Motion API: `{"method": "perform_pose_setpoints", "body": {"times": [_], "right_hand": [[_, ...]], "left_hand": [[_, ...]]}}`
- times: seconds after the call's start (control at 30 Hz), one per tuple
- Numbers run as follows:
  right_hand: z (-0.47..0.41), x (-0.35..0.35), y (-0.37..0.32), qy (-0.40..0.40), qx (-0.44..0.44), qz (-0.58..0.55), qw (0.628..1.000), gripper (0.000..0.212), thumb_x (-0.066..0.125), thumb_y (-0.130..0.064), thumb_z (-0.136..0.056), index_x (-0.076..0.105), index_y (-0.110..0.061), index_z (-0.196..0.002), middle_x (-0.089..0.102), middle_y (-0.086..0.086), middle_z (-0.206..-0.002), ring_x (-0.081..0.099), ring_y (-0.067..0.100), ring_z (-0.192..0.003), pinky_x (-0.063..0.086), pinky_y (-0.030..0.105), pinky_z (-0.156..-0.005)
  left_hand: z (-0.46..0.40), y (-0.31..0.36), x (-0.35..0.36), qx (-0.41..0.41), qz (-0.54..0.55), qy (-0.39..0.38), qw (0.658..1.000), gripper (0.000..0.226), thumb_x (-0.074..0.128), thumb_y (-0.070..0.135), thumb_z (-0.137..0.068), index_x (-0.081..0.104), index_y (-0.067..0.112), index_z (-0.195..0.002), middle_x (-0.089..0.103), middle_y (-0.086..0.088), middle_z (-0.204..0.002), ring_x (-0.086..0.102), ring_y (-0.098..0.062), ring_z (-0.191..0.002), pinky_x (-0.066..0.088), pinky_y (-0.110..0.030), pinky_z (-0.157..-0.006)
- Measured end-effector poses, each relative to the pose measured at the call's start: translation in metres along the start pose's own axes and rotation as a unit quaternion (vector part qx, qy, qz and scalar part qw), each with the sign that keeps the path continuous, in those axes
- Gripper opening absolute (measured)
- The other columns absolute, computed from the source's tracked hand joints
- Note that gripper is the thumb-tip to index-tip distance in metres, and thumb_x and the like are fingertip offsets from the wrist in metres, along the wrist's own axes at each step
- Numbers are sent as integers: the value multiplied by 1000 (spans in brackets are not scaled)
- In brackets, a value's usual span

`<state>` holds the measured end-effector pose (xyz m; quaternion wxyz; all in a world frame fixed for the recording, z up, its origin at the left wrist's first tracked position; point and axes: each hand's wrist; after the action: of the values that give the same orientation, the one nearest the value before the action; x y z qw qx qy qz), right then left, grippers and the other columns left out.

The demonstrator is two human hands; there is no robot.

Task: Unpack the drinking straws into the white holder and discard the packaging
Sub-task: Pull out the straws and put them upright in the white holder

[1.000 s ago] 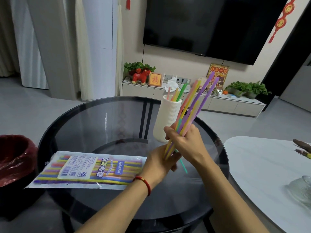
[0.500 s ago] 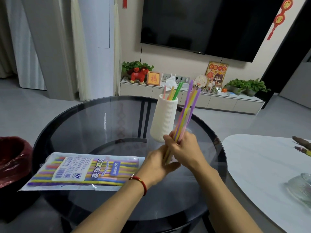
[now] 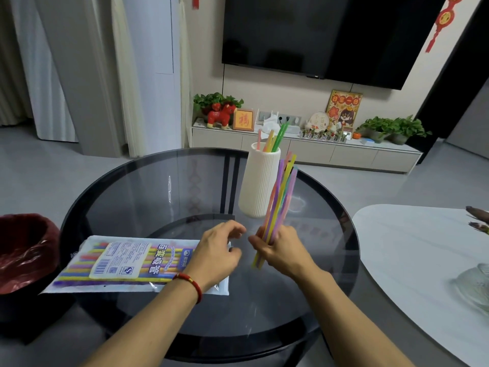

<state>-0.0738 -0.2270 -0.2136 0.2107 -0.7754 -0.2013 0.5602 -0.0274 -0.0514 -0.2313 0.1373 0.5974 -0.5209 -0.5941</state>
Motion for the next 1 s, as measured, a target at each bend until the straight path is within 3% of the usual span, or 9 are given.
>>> {"method": "perform_pose_setpoints", "body": {"times": [0.23,0.3,0.37,0.47,0.63,0.7,0.8,0.87,1.0], "right_hand": [[2,1,-10,-40,-68,25,997,11,67,-6,-90,75,-6,-98,78,14,-92,74,33,-84,63,48,-75],[3,1,-15,-59,-61,19,996,10,67,-8,-90,73,-9,-97,78,12,-84,74,31,-77,63,49,-71],[4,-1,-17,-99,-38,12,994,10,70,-17,-90,68,-10,-96,77,8,-77,74,25,-66,63,45,-65],[6,-22,-10,-162,34,56,985,29,77,-33,-86,69,-14,-105,71,3,-89,71,22,-73,64,36,-68],[13,-58,-21,-17,49,-133,990,41,65,-47,-78,63,-29,-115,64,-1,-101,66,12,-76,56,27,-64],[9,-47,-38,42,-1,-118,992,41,66,-58,-82,64,-27,-108,64,-1,-96,63,14,-77,54,25,-67],[1,-33,-52,133,-25,-50,989,28,63,-32,-97,64,-6,-90,66,9,-85,63,21,-76,54,38,-67],[-4,-35,-47,156,-25,-22,987,28,58,-19,-102,58,-1,-80,62,10,-76,59,26,-70,52,46,-65],[-5,-42,-36,151,-69,18,986,29,59,-15,-100,49,-12,-73,45,-8,-64,45,8,-57,38,20,-56]], "left_hand": [[-5,26,11,20,167,-72,983,61,64,67,-80,49,37,-131,59,9,-130,58,-11,-121,51,-35,-101],[-7,29,20,37,121,-36,991,43,55,60,-91,52,29,-121,61,5,-119,61,-11,-110,53,-29,-94],[-8,32,24,50,80,19,995,28,44,48,-100,50,22,-110,59,3,-106,59,-7,-95,46,-7,-78],[-8,31,23,39,90,34,995,24,39,42,-102,50,21,-107,57,6,-97,57,-1,-86,39,-1,-68],[-10,30,25,34,64,9,997,32,37,46,-103,55,21,-108,64,6,-87,60,3,-81,43,-16,-67],[-11,34,31,28,48,-13,998,29,35,42,-103,56,22,-98,62,5,-76,59,-4,-68,47,-22,-58],[-5,38,36,99,43,-12,994,20,41,26,-99,49,17,-115,55,8,-82,56,-6,-72,51,-23,-65],[-1,34,36,99,29,-36,994,19,42,25,-103,47,12,-117,60,-2,-91,59,-19,-81,51,-42,-78],[0,29,31,66,-21,-132,989,22,50,30,-102,50,8,-101,62,-16,-101,59,-33,-95,47,-45,-86]]}}
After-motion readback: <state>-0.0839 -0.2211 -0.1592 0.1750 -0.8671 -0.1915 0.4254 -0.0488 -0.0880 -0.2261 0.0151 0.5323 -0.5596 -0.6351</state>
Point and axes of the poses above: each hand's wrist, its own z-axis away from the middle knuckle, its own x-axis out of the palm, y = z × x
